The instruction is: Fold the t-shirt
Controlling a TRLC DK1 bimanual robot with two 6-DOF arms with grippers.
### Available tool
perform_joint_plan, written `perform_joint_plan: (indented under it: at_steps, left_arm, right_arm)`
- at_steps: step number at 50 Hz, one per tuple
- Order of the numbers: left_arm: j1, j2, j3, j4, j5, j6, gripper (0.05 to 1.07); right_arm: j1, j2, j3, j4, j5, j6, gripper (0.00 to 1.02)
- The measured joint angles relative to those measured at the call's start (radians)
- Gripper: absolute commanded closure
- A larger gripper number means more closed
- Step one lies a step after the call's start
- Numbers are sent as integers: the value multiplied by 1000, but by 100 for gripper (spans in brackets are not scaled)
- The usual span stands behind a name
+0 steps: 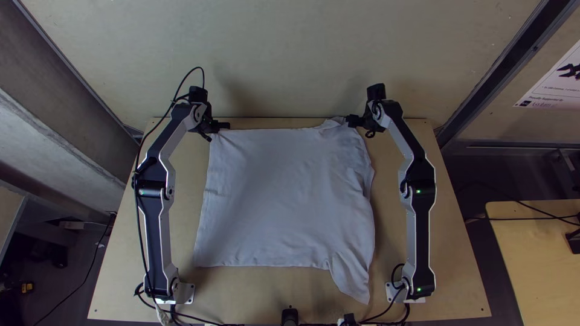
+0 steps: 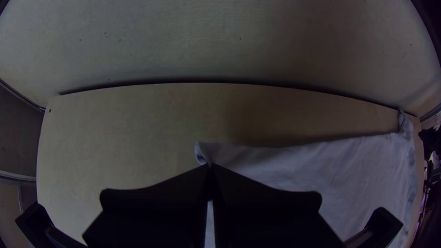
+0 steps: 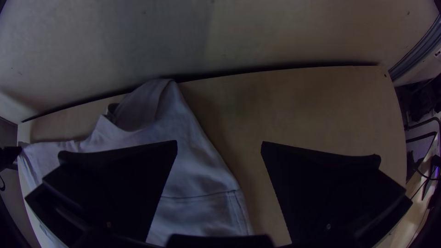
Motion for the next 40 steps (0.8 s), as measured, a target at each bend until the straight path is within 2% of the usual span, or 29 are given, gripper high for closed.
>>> perform_joint_plan:
  at_steps: [5,9,14,21,25,29,40]
  left_arm:
    - [-3,-5,0,0,0,0,105]
    - [-3,-10,0,0,0,0,105]
    - [-5,-16,0,-1,0,0,105]
    - [-5,-19,0,-5,0,0,105]
    - [-5,-19,0,-8,0,0,105]
    - [-5,-19,0,-8,0,0,105]
    - [-5,-19,0,-8,0,0,105]
  right_arm:
    - [0,30,13,3,-4,0,20]
    - [5,49,14,15,-7,0,35]
    - [7,78,19,48,-20,-1,40]
    - [17,97,42,82,-26,-4,62]
    - [20,99,43,85,-39,-9,84]
    - [27,102,44,86,-45,-22,100]
    - [32,102,44,71,-63,-35,100]
